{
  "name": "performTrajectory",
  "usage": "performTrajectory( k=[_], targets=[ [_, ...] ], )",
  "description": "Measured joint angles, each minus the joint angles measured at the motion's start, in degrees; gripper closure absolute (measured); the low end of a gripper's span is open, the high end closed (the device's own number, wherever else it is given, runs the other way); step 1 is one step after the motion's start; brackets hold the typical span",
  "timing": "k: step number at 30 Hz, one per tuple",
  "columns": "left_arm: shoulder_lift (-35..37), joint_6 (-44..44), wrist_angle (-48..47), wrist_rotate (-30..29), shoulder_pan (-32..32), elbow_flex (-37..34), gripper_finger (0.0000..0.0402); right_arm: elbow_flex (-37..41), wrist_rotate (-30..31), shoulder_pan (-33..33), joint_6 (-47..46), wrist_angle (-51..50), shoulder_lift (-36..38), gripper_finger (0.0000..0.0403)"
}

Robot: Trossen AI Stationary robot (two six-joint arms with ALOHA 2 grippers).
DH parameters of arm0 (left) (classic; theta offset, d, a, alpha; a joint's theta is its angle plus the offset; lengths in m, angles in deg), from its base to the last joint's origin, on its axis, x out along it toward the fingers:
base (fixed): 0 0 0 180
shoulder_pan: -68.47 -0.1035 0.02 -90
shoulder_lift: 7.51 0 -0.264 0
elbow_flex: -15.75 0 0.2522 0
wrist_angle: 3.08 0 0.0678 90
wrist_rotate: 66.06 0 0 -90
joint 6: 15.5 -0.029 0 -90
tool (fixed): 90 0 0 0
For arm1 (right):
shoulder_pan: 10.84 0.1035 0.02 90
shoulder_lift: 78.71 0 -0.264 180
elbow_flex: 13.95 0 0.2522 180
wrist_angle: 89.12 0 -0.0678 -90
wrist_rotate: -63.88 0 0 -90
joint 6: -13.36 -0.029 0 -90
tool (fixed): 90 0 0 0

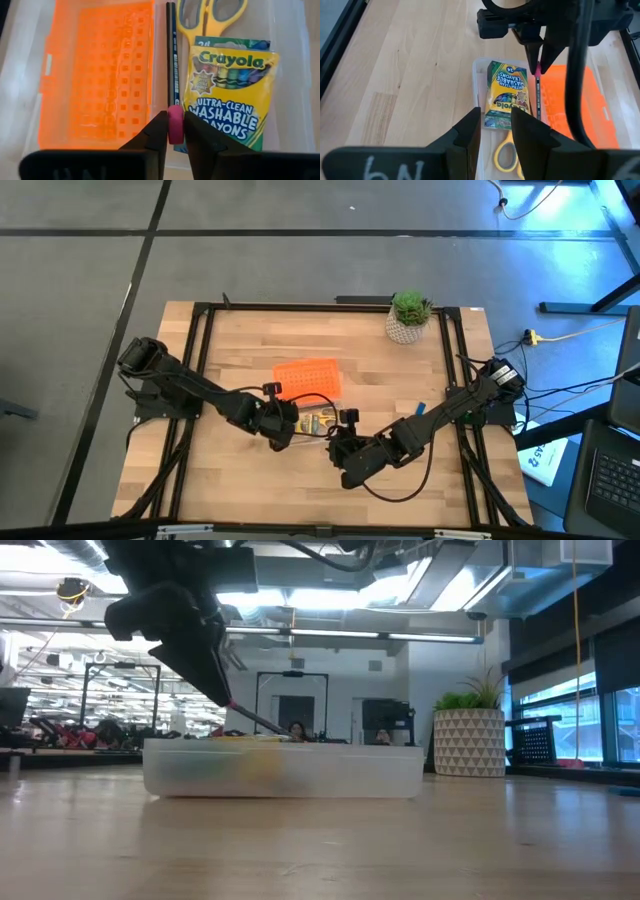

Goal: Pack school essentials
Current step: Put the black pencil into the supply box, then put the blue eraser into the supply box

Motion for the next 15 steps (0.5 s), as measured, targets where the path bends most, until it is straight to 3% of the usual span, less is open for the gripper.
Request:
performTrajectory(
  k=[9, 15],
  targets=[
    [0.0, 0.0, 0.0, -0.1, 0.0, 0.0, 0.0290, 0.0, 0.0, 0.0, 0.1, 0.0, 0.0, 0.0293],
    [0.0, 0.1, -0.1, -0.2, 0.0, 0.0, 0.0282, 0.0, 0.0, 0.0, -0.2, -0.8, 0.0, 0.0293]
  ],
)
